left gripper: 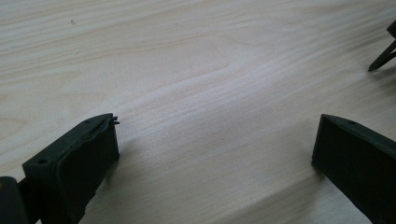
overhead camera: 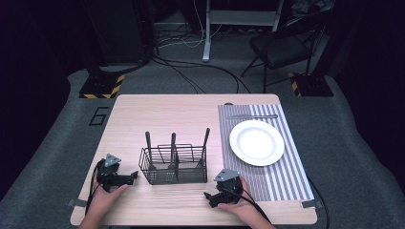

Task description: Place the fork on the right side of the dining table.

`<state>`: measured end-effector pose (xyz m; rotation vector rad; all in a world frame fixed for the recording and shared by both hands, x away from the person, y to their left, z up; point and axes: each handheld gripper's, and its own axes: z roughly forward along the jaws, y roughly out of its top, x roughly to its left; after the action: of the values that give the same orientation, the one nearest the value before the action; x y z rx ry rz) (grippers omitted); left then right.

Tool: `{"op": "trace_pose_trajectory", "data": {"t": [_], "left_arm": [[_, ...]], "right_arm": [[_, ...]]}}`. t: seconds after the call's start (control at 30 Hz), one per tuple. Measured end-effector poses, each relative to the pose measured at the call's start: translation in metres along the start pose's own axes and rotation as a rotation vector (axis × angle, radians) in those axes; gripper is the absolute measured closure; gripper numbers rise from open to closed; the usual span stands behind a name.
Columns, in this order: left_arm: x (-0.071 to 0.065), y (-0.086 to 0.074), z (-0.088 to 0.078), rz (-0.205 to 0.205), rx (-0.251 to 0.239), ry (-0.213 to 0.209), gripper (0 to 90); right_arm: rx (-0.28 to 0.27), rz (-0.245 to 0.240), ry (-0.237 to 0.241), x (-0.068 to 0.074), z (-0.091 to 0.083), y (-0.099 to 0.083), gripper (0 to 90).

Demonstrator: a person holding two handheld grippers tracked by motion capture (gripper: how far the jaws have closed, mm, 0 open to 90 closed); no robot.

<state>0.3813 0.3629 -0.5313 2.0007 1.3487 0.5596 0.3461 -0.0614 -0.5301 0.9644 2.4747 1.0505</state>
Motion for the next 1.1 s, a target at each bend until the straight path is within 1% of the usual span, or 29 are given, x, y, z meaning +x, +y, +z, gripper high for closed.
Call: {"op": "trace_pose_trajectory", "data": {"t": [0.23,0.27,0.47,0.6,0.63,0.67,0.77,0.93,1.0,1.03,1.07,1.1], "left_arm": [[0.0,0.0,0.0,0.0,0.0,0.0,0.2],[0.0,0.0,0.0001,-0.001,-0.001,0.0,0.2],[0.0001,0.0,-0.0001,0.002,0.0,-0.001,0.2],[-0.0001,-0.0004,0.0001,0.002,-0.005,0.002,0.2],[-0.0001,-0.0004,0.0001,0.002,-0.005,0.001,0.2],[-0.0001,-0.0004,0.0001,0.002,-0.005,0.001,0.2],[-0.0001,-0.0004,0.0001,0.002,-0.005,0.001,0.2],[-0.0001,-0.0004,0.0001,0.002,-0.005,0.001,0.2],[-0.0001,-0.0004,0.0001,0.002,-0.005,0.001,0.2],[-0.0001,-0.0004,0.0001,0.002,-0.005,0.001,0.2],[-0.0001,-0.0004,0.0001,0.002,-0.005,0.001,0.2],[0.0,-0.0004,0.0001,0.002,-0.005,0.001,0.2]], "right_arm": [[0.0,0.0,-0.001,0.0001,-0.0001,0.0,3.4],[0.005,0.011,-0.005,0.0012,-0.0005,-0.0001,3.6],[0.002,0.013,-0.011,0.0017,-0.0004,0.0,4.1],[-0.006,0.016,-0.01,0.0025,-0.0012,-0.0005,7.1],[-0.013,0.009,-0.011,0.003,-0.0019,-0.001,9.8],[-0.013,0.009,-0.011,0.003,-0.0019,-0.001,9.8],[-0.017,0.01,-0.013,0.004,-0.003,-0.0012,13.6],[-0.018,0.01,-0.012,0.0043,-0.0033,-0.001,14.5],[-0.015,0.017,-0.011,0.0052,-0.0036,-0.0006,16.2],[-0.01,0.011,-0.01,0.0059,-0.0047,0.0003,19.9],[-0.01,0.011,-0.01,0.0059,-0.0047,0.0003,19.9],[-0.006,0.01,-0.009,0.0074,-0.0056,0.0013,22.9]]}}
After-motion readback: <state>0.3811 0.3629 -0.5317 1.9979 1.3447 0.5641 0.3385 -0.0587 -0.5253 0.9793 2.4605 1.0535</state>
